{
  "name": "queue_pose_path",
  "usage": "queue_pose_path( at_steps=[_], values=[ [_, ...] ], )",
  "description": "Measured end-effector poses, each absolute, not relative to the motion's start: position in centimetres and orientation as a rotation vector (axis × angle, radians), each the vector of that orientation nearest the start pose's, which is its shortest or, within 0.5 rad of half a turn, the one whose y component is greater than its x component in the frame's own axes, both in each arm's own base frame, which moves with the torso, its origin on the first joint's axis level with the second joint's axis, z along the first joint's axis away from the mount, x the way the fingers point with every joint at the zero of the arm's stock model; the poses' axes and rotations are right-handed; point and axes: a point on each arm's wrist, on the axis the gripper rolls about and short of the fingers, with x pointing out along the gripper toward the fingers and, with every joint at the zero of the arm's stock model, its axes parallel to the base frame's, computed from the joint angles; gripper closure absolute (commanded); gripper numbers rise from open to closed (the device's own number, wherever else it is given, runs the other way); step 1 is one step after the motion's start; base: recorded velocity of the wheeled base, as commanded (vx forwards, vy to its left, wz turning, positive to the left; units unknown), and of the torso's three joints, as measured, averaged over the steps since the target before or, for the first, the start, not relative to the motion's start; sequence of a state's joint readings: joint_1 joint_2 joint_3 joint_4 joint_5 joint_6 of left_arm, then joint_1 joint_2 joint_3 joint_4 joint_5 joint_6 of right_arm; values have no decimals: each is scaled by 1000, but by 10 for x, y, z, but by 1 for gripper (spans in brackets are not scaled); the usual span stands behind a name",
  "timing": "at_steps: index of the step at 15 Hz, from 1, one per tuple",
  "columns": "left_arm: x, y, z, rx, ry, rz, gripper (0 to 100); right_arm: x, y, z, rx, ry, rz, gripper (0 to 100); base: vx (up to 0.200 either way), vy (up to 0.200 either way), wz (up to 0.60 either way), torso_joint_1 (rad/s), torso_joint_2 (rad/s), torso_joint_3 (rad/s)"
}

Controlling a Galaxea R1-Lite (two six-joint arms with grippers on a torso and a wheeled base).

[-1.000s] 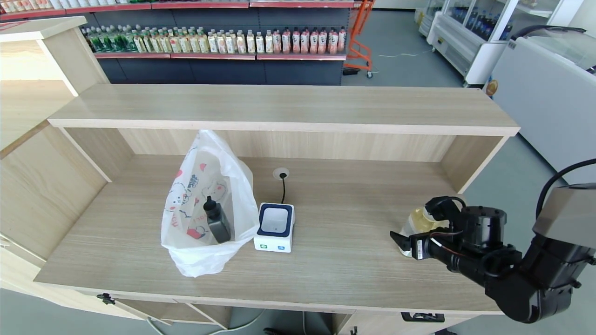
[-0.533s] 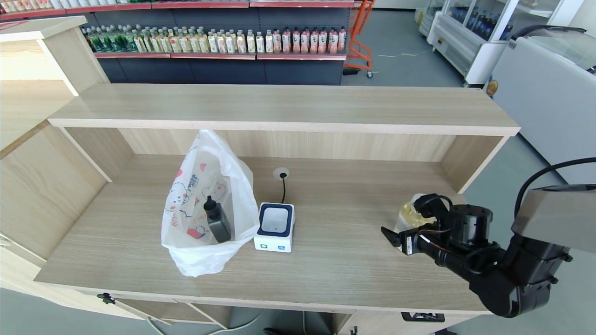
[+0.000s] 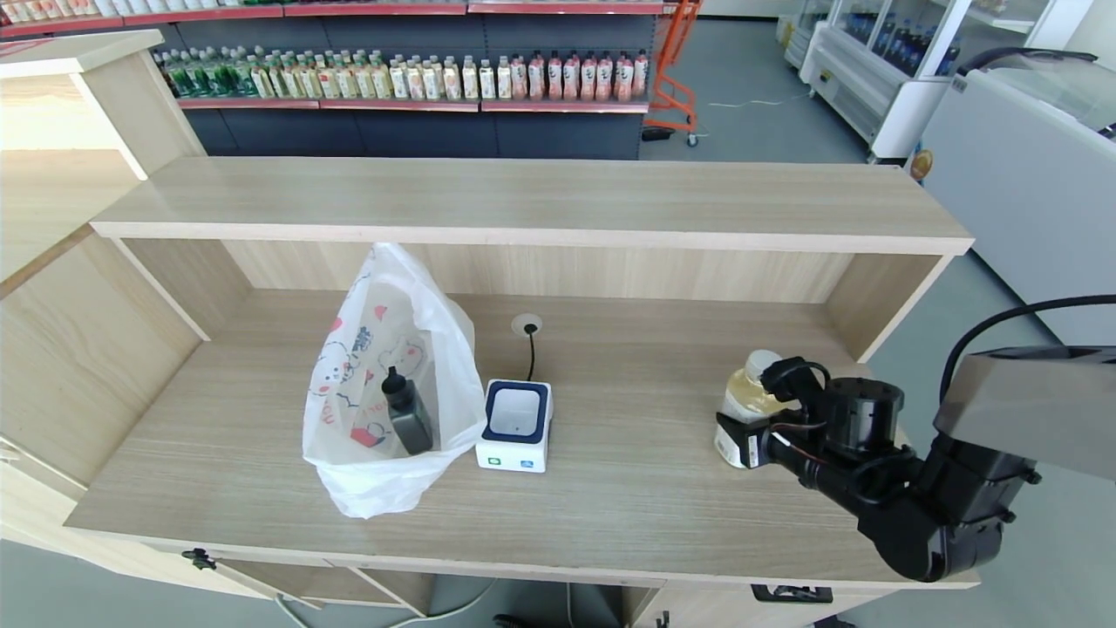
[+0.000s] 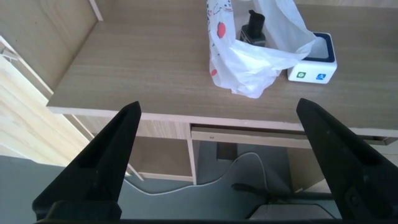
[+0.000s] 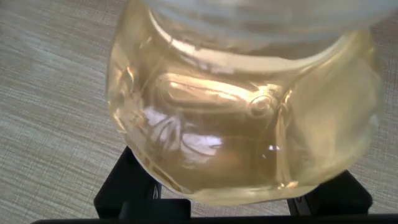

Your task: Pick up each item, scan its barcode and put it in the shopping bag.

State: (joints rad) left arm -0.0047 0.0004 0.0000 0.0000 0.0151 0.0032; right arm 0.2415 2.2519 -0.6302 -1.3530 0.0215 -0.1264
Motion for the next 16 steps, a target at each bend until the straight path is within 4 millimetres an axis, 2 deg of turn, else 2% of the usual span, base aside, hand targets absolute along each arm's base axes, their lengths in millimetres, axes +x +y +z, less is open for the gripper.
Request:
queue_pose_path(
  at_steps=[4,7,9,11,14,16],
  values=[
    [-23,0,75,3,0,10,0,344,87,26,-149,247,306,100,0,0,0,0,0,0],
    [-23,0,75,3,0,10,0,330,98,30,-11,287,385,100,0,0,0,0,0,0],
    [-23,0,75,3,0,11,0,311,120,47,175,303,467,100,0,0,0,0,0,0],
    [-23,0,75,3,0,10,0,292,134,74,308,295,604,100,0,0,0,0,0,0],
    [-23,0,75,3,0,10,0,265,136,102,367,290,850,100,0,0,0,0,0,0],
    [-23,0,75,3,0,10,0,254,135,110,374,298,900,100,0,0,0,0,0,0]
  ],
)
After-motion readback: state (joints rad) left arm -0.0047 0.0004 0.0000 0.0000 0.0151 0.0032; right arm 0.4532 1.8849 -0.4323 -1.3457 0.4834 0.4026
